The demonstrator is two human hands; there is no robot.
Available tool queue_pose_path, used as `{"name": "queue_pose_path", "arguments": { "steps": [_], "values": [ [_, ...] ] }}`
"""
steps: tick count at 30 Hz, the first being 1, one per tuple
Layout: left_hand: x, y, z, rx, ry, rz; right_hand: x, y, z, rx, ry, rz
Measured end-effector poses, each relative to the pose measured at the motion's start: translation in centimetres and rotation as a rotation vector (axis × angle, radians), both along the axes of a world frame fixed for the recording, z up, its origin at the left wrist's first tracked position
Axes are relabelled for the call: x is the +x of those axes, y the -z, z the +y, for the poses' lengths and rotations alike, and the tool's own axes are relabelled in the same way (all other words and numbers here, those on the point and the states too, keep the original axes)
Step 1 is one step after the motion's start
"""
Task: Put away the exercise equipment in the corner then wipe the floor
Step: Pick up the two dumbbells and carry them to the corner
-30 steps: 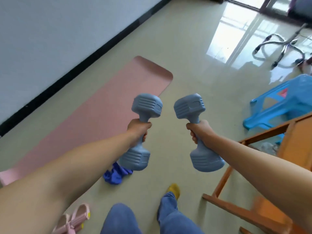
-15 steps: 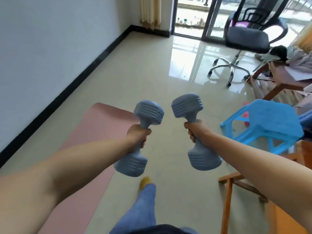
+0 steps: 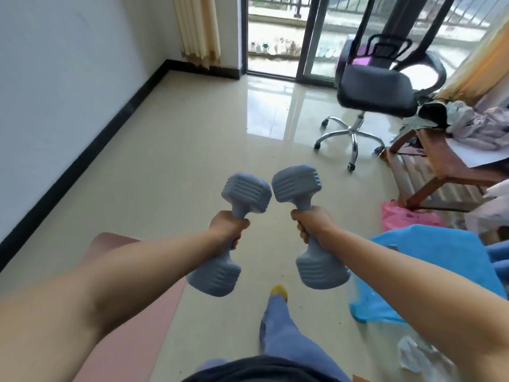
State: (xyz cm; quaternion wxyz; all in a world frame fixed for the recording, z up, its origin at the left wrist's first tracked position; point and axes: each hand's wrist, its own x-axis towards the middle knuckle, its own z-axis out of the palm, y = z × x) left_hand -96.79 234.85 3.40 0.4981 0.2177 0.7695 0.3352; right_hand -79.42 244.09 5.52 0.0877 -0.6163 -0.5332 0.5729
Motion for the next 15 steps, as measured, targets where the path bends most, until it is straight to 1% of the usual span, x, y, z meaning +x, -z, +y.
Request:
{"name": "queue_pose_path", "arguments": {
  "steps": [4,9,15],
  "values": [
    [-2.7,0.0,9.6,-0.029,-0.082,-0.064,-2.9,-0.2,10.7,-0.043,-0.012,-0.025],
    [-8.4,0.2,20.1,-0.051,-0.154,-0.066,-8.4,0.0,22.6,-0.046,-0.069,-0.041],
    [-19.0,1.8,34.7,-0.022,-0.221,-0.044,-20.1,1.9,37.1,-0.009,-0.114,-0.013]
  ]
}}
